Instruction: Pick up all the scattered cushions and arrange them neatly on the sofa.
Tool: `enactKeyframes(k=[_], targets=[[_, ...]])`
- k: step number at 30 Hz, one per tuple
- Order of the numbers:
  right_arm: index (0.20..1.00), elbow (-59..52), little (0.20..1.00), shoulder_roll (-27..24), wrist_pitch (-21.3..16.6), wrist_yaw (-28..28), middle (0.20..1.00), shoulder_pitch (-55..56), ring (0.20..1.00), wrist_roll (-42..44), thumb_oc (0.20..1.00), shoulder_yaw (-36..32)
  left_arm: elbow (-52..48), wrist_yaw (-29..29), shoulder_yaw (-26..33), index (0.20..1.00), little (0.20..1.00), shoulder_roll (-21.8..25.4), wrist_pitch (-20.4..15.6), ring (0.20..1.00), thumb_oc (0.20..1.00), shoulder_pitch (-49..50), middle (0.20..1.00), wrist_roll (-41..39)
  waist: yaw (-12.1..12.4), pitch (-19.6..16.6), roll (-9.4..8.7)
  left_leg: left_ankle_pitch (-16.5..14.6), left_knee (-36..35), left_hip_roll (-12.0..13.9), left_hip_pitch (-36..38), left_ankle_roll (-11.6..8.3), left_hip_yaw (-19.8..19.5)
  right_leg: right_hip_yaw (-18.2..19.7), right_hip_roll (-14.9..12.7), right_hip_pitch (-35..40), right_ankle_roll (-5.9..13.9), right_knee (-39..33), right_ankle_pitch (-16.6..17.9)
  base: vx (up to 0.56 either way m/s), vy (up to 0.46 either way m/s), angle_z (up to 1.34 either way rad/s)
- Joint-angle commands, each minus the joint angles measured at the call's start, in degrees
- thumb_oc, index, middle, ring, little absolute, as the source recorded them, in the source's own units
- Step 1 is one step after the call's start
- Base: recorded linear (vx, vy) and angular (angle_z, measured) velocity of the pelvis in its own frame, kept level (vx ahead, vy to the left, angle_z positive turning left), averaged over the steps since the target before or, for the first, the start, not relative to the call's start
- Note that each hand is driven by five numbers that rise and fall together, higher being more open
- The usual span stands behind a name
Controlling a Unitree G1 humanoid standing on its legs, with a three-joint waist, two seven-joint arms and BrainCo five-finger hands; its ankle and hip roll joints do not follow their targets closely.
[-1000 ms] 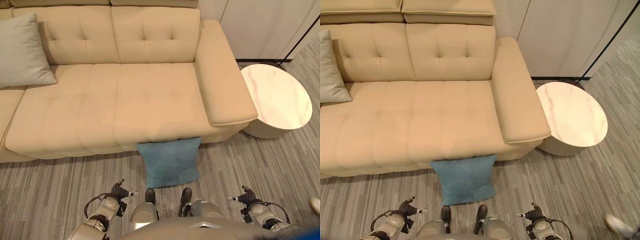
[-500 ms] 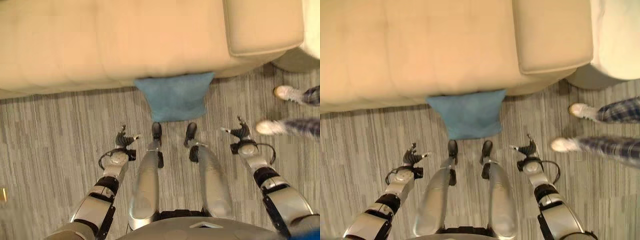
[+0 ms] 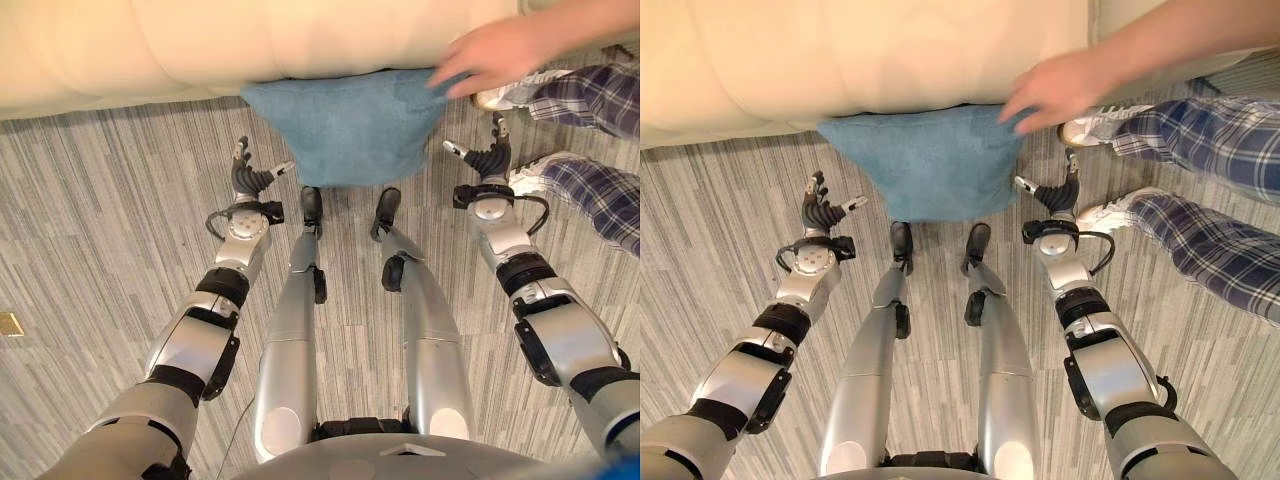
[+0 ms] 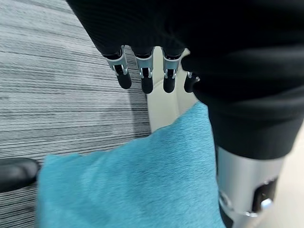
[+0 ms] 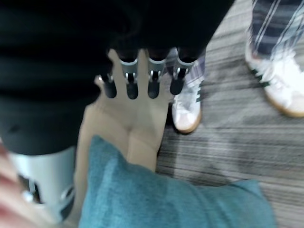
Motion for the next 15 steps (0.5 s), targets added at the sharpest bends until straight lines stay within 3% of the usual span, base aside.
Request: enactKeyframes(k=[1, 9, 15], targets=[[1.0, -1.67, 1.0, -1.99, -2.64, -2.04, 1.0, 5.96, 1.0, 2.29, 1.0, 2.13, -0.14, 0.96, 0.74, 1.0, 1.0, 0.38, -1.76, 1.0, 1.0, 5.98, 1.0, 0.12, -0.98, -6.46, 0.32, -5.16, 3.37, 1.64, -4.07, -4.68, -2.53, 3.56, -2.2, 1.59, 9.18, -9.79, 2.84, 0.0, 0.0, 0.0], [1.0, -1.0, 1.0, 0.33, -1.94, -1.57, 1.0, 2.94, 1.0, 0.26, 1.0, 4.54, -2.39, 1.03, -1.16, 1.0, 1.0, -2.09, -1.48, 1.0, 1.0, 3.85, 1.0, 1.11, -0.82, -8.07, 1.11, -4.16, 2.96, 1.55, -9.33, -4.62, -2.57, 3.54, -2.51, -3.95, 9.71, -8.68, 3.24, 0.0, 0.0, 0.0], [1.0, -2.21, 1.0, 0.63, -2.4, -0.46, 1.0, 6.71, 1.0, -1.39, 1.0, 3.39, -3.55, 0.63, -0.26, 1.0, 1.0, -3.23, -1.1, 1.0, 1.0, 6.99, 1.0, 2.47, -0.48, -9.89, 1.25, -3.84, 1.63, 1.41, -7.92, -4.65, -2.7, 3.49, -2.42, -3.25, 9.81, -8.69, 2.96, 0.0, 0.0, 0.0]])
